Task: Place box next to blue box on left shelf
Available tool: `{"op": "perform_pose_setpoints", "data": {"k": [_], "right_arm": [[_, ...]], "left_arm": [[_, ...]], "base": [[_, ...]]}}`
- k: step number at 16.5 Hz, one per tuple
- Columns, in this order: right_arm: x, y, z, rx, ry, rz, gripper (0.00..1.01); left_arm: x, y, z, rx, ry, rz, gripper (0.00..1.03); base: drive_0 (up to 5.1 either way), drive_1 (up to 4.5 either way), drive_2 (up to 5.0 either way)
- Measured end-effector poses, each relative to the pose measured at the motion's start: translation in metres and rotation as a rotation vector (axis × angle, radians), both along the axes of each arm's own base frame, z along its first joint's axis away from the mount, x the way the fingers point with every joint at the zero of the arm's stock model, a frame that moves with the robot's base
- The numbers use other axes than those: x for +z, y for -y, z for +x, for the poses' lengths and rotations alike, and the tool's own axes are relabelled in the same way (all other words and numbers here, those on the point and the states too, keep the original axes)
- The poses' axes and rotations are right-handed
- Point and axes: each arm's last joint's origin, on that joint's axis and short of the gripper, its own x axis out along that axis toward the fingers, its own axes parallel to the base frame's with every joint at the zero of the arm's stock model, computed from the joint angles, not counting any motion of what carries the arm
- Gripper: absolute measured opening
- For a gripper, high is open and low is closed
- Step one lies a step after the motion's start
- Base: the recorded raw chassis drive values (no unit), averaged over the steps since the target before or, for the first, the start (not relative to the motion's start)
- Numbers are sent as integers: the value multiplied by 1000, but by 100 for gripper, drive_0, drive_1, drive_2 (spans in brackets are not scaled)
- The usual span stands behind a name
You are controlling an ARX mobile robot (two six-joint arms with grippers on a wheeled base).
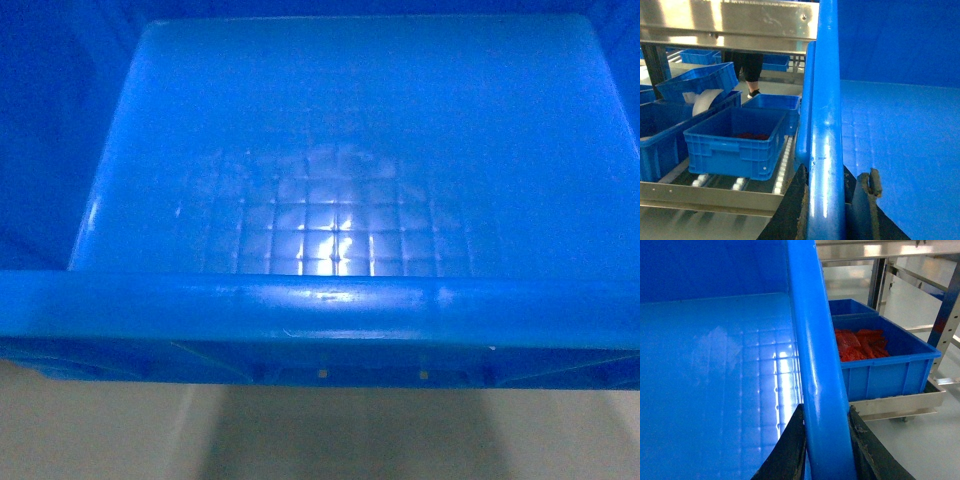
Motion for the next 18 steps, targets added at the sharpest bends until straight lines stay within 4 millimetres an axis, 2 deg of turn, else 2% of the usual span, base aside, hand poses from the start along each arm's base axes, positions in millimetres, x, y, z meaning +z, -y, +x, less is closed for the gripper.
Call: {"op": "perform_pose_setpoints", "data": {"k": [18], "right_arm": [[0,0,0,0,-2,-3,14]], "left_arm": [[0,0,0,-1,-3,-1,10]], "base": [[0,0,0]]}}
